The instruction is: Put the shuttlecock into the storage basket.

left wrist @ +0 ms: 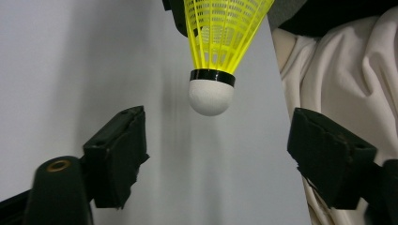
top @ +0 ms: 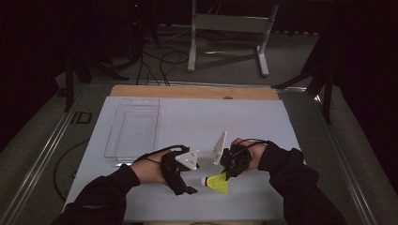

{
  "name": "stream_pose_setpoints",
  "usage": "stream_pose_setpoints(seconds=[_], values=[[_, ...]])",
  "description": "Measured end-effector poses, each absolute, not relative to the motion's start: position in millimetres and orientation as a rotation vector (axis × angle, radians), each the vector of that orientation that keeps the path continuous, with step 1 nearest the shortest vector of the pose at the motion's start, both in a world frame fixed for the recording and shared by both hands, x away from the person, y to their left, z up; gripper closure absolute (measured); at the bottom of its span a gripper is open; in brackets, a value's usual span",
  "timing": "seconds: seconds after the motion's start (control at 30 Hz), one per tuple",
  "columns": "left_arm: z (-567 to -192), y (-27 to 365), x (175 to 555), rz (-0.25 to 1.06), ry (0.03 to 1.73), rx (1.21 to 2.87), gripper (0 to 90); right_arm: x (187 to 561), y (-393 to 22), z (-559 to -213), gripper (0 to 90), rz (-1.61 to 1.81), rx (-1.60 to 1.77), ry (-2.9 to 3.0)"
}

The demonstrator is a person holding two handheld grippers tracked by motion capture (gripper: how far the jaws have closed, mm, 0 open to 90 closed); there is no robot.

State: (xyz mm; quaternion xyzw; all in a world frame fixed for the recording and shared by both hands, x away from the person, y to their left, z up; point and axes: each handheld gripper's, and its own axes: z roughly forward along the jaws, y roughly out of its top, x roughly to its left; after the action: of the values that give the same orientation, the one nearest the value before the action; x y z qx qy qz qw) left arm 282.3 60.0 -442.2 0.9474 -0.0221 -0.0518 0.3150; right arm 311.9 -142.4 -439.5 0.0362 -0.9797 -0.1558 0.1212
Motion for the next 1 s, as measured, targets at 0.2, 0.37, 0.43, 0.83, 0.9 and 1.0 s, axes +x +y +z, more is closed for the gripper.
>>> stream_pose_setpoints(seconds=[0.2,0.37,0.43,0.83,0.9,1.0], values=[[-445,50,280,-0.156,-0.063,2.502,35.6,312,-142,-439,89.8,-0.467,0.105,-2.857],[-446,44,277,-0.121,-0.106,2.497,45.3,311,-141,-438,89.7,-0.475,0.113,-2.855],[-446,42,277,-0.103,-0.118,2.499,50.6,311,-141,-438,89.7,-0.477,0.117,-2.855],[-450,37,275,-0.062,-0.202,2.529,64.8,311,-138,-440,89.3,-0.463,0.122,-2.855],[-450,37,274,-0.059,-0.215,2.535,65.1,311,-137,-440,89.1,-0.468,0.133,-2.853],[-448,37,275,-0.061,-0.221,2.549,65.3,309,-136,-440,88.3,-0.465,0.14,-2.858]])
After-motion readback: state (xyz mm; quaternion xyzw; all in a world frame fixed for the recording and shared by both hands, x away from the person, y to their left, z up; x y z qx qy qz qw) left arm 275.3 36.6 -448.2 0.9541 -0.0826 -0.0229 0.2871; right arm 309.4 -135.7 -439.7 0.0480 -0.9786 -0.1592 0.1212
